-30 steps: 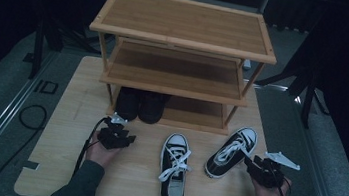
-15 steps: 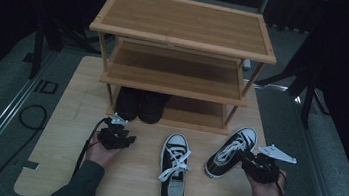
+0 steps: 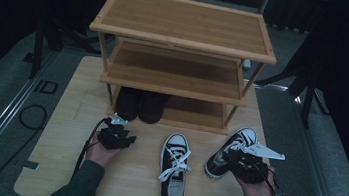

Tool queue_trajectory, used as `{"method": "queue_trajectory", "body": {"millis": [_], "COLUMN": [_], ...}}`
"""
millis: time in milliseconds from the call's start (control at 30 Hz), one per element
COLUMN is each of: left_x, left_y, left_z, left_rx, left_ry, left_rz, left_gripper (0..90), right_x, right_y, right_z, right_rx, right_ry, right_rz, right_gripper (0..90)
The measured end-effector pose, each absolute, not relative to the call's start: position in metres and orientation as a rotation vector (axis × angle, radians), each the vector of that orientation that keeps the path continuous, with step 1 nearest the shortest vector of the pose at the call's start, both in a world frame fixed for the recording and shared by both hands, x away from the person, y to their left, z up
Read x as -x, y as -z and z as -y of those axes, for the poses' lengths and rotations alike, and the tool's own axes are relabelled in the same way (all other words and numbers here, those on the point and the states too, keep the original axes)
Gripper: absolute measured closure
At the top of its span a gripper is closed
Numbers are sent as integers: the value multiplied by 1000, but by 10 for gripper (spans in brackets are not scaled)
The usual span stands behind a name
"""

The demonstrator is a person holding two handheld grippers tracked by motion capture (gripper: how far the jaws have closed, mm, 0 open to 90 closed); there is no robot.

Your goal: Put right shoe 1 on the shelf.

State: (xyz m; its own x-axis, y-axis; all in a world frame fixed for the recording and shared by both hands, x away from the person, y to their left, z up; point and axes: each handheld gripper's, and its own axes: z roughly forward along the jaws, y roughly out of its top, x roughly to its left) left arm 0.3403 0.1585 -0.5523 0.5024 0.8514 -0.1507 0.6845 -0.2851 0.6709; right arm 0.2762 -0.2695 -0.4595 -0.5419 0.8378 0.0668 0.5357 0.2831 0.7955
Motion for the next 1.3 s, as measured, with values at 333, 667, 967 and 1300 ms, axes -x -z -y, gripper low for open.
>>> {"method": "queue_trajectory", "body": {"millis": [333,667,967,1300], "left_x": [-340,-339,-339,-339], "left_y": [553,553,553,553], "left_z": [-157,-157,-157,-157], "left_rx": [-2051,-2053,-2057,-2061], "left_ry": [-315,-320,-320,-325], "left_rz": [-1255,-1251,-1249,-1247], "left_gripper": [577,576,573,571], "right_x": [-269,-256,-250,-246], "right_y": [454,462,469,472], "right_z": [245,210,193,181], "right_rx": [-1134,-1021,-964,-960], "right_ry": [-1149,-1130,-1121,-1171], "right_rz": [-2298,-2437,-2525,-2577], "right_gripper": [751,900,900,856]}}
